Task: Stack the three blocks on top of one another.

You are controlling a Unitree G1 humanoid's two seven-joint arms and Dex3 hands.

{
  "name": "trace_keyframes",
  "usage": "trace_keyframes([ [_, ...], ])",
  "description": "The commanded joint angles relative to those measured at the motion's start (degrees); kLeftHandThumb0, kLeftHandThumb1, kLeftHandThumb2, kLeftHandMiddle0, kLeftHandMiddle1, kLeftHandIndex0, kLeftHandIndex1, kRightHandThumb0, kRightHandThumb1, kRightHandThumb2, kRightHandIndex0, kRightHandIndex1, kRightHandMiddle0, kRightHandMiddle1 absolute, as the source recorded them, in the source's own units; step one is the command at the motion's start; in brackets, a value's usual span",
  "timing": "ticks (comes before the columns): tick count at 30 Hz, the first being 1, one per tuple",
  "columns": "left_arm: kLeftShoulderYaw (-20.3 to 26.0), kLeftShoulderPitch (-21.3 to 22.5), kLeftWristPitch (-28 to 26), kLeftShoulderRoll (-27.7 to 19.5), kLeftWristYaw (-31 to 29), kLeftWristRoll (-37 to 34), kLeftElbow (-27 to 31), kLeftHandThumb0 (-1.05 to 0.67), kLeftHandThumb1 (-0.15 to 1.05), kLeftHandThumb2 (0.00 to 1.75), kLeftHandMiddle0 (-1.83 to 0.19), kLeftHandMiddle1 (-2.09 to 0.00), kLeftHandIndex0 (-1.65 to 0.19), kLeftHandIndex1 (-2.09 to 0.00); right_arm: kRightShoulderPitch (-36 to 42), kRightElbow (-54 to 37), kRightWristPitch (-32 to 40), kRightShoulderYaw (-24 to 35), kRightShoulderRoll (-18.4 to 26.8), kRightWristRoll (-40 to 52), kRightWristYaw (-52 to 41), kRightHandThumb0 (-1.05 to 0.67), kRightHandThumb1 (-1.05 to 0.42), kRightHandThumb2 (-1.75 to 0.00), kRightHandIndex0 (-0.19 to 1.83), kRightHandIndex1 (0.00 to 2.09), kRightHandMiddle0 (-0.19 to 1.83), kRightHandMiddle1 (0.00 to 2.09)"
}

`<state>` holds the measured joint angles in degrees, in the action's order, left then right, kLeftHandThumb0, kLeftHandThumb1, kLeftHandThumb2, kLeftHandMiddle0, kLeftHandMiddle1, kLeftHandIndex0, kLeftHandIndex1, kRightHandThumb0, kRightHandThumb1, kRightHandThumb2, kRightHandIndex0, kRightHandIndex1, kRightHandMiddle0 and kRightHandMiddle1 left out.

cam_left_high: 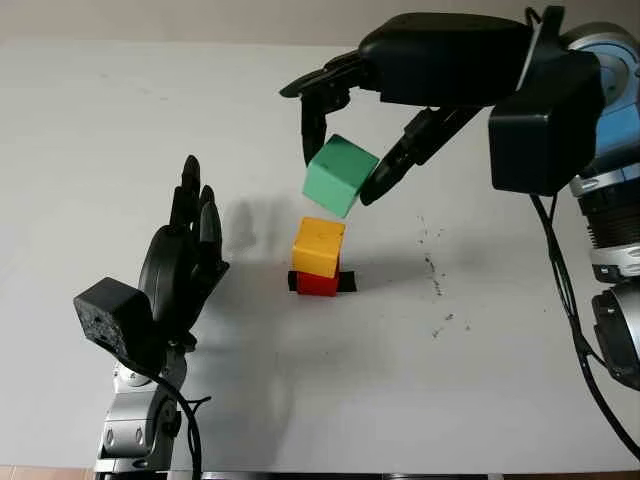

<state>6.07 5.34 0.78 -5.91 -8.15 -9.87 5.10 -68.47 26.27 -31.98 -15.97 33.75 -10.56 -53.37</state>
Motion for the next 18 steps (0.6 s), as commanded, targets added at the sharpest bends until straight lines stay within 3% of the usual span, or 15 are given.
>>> trace_keyframes([
  [1,0.01,-0.33,0.21,0.18,0.08,0.05,0.29,-0.80,1.05,0.68,0.15,-0.05,0.16,-0.05,-1.73,0.11,-0.97,-0.53,-0.36,-0.45,-0.56,-0.48,-0.94,-0.06,0.27,0.04,0.44,1.46],
  [7,0.22,-0.55,0.63,0.10,-0.30,-0.43,0.06,-0.79,1.05,0.68,0.15,-0.05,0.16,-0.05,-2.01,1.54,-3.48,-2.58,-0.82,-4.78,-0.22,-0.46,-0.93,-0.05,0.28,0.05,0.44,1.42],
  [18,-0.15,-0.80,0.44,0.50,0.30,0.12,0.53,-0.80,1.05,0.68,0.15,-0.06,0.16,-0.06,-2.02,3.98,-5.30,-3.22,-1.90,-4.89,-0.68,-0.46,-0.95,-0.06,0.25,0.04,0.43,1.46],
])
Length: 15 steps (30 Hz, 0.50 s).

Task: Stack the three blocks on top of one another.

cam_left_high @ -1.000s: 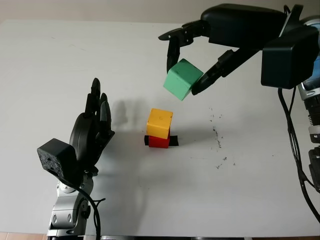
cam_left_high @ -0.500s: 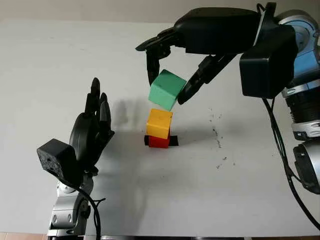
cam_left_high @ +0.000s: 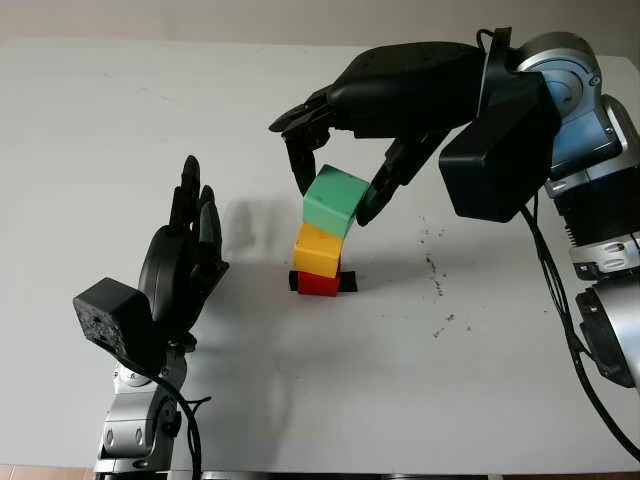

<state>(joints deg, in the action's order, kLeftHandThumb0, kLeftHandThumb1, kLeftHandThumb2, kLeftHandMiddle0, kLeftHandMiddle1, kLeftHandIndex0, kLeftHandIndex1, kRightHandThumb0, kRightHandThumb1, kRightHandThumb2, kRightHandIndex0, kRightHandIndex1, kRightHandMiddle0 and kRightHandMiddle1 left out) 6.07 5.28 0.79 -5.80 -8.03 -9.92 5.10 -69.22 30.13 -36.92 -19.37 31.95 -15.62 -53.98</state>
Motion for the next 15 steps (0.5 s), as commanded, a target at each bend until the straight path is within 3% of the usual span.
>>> trace_keyframes([
  [1,-0.16,-0.76,0.43,0.42,0.21,0.17,0.50,-0.79,1.05,0.68,0.14,-0.06,0.15,-0.06,-1.18,0.36,-0.77,0.17,-0.16,0.15,0.18,-0.46,-0.95,-0.06,0.25,0.04,0.43,1.46],
  [15,-0.13,-0.93,0.97,0.27,-0.45,-0.06,0.19,-0.79,1.05,0.69,0.16,-0.05,0.17,-0.05,-0.63,0.34,-0.96,0.40,-1.31,1.09,0.61,-0.47,-0.96,-0.06,0.23,0.04,0.38,1.44],
])
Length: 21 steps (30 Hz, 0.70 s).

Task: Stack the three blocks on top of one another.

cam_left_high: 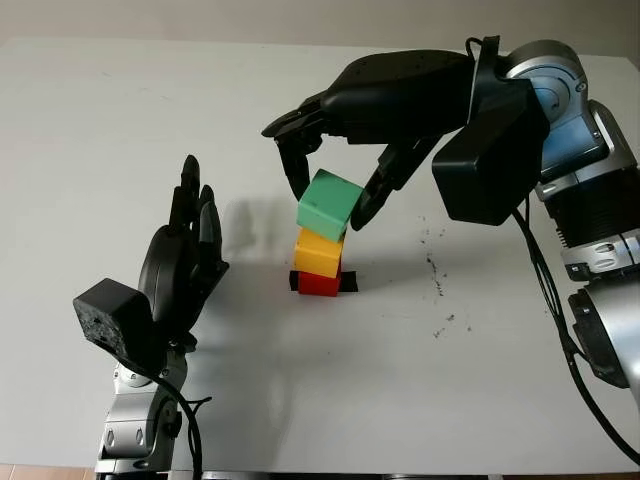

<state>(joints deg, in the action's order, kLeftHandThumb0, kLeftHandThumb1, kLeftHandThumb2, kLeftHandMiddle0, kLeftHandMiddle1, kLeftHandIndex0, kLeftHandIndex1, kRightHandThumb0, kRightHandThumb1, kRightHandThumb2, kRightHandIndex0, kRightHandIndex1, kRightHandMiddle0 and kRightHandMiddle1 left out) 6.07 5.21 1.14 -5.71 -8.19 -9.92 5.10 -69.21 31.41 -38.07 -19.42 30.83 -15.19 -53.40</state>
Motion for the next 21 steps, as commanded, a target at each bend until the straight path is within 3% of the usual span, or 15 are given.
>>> trace_keyframes([
  [1,-0.11,-0.87,0.64,0.22,-0.41,-0.25,0.17,-0.79,1.05,0.69,0.16,-0.05,0.17,-0.05,-0.56,-1.14,0.45,0.45,-0.22,0.86,-0.15,-0.47,-0.96,-0.06,0.23,0.04,0.38,1.44],
  [21,-0.23,-1.25,0.02,0.39,0.05,-0.11,0.70,-0.79,1.05,0.68,0.15,-0.05,0.16,-0.05,0.34,-0.86,0.52,-0.15,-0.30,1.77,-1.00,-0.47,-0.96,-0.05,0.22,0.05,0.38,1.46],
])
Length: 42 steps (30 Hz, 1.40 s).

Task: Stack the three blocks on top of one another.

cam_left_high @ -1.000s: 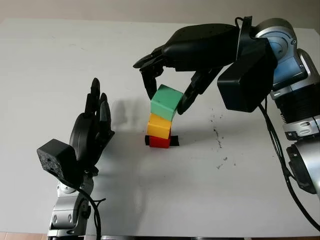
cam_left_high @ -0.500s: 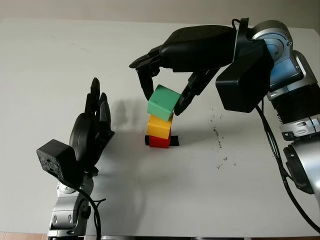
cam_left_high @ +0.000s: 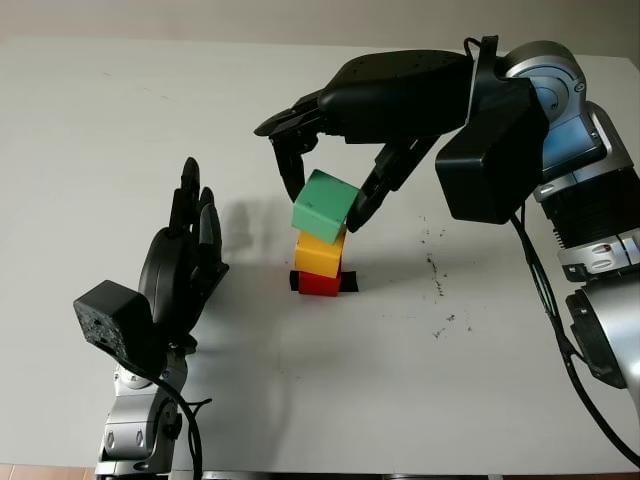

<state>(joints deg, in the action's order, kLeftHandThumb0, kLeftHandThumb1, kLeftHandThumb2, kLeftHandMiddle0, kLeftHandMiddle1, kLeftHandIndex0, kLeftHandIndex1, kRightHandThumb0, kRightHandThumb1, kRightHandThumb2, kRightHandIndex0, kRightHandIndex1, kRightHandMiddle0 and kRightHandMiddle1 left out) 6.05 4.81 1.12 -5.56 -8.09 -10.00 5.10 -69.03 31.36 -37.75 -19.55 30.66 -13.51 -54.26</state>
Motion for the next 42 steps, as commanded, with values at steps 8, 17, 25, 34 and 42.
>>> trace_keyframes([
  [8,-0.18,-1.01,0.26,0.38,-0.26,-0.49,0.86,-0.78,1.05,0.68,0.15,-0.05,0.16,-0.05,0.87,-0.58,0.12,-0.26,-0.46,0.08,-0.16,-0.47,-0.96,-0.05,0.23,0.05,0.39,1.45],
  [17,-0.21,-0.95,0.13,0.37,-0.22,-0.31,0.87,-0.78,1.05,0.68,0.15,-0.05,0.16,-0.05,1.63,-0.34,0.18,-0.32,-0.94,0.46,-0.31,-0.47,-0.95,-0.05,0.24,0.06,0.41,1.43],
  [25,-0.21,-0.93,0.21,0.33,-0.25,-0.48,0.75,-0.79,1.05,0.67,0.15,-0.05,0.16,-0.05,1.96,0.27,-0.21,-0.64,-1.41,0.44,-0.66,-0.48,-0.96,-0.06,0.24,0.06,0.41,1.44],
  [34,-0.26,-0.99,0.59,0.21,-0.30,-0.03,0.72,-0.78,1.05,0.68,0.16,-0.05,0.17,-0.05,1.60,1.86,-2.52,-0.92,-0.92,-1.45,0.59,-0.49,-0.96,-0.05,0.22,0.05,0.39,1.47],
  [42,-0.11,-0.80,0.65,0.20,-0.26,-0.06,0.49,-0.79,1.05,0.68,0.15,-0.05,0.16,-0.05,1.55,1.34,-0.77,-0.71,-0.03,-2.58,0.48,-0.48,-0.94,-0.05,0.18,0.03,0.32,1.41],
])
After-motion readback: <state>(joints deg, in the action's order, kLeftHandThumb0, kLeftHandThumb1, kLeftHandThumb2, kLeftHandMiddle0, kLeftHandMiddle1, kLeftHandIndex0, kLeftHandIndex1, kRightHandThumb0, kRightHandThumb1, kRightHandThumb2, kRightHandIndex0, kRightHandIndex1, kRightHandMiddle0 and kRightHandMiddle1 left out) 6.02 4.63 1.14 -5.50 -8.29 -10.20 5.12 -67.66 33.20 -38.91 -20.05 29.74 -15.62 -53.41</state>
